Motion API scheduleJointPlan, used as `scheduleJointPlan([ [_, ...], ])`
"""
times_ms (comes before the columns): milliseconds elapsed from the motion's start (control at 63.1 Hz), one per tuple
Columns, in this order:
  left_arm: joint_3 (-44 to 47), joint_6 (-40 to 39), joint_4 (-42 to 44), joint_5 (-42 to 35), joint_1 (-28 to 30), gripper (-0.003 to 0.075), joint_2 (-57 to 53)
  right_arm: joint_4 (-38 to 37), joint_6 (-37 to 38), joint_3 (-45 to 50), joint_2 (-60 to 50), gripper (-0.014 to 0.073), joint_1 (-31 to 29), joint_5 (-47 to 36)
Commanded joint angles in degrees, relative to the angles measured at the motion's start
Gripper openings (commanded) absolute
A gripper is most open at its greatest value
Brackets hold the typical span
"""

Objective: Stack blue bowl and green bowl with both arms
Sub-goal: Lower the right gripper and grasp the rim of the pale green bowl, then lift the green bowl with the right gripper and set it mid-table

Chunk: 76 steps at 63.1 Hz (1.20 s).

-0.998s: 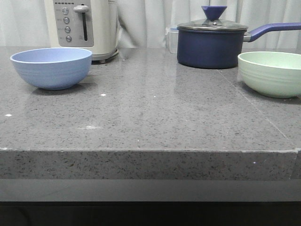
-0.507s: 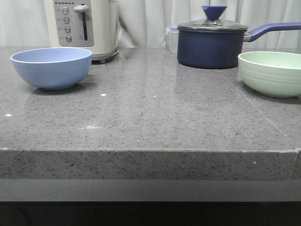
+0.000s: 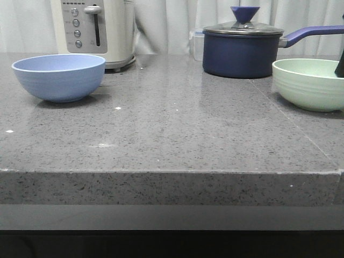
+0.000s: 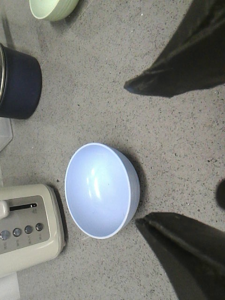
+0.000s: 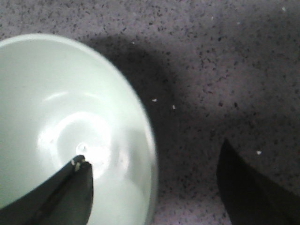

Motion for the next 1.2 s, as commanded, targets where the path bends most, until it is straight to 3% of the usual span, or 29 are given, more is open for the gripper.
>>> scheduleJointPlan([
  [0,-2.0,0.1,-0.5,-4.5,-0.5,0.0512,0.1,2.2,-1.1,-1.9,-1.1,0.0470,-0.3,-2.9],
  [190,-2.0,0.1,-0.5,-4.6,-0.5,0.0512,0.1,2.2,-1.1,-1.9,-0.6,0.0276,-0.3,-3.9],
  [412,-2.0,0.1,-0.5,-4.6,-0.5,0.0512,0.1,2.4,-1.2,-1.9,-0.7,0.0172,-0.3,-3.9],
  [697,-2.0,0.1,-0.5,-4.6,-0.5,0.0512,0.1,2.6,-1.2,-1.9,-1.3,-0.0058,-0.3,-3.2],
  [918,-2.0,0.1,-0.5,-4.6,-0.5,0.0512,0.1,1.8,-1.3,-5.6,-3.4,-0.0062,2.9,-0.9],
  [1188,-2.0,0.1,-0.5,-4.6,-0.5,0.0512,0.1,0.6,2.4,-14.4,-1.2,-0.0054,17.0,-0.4],
])
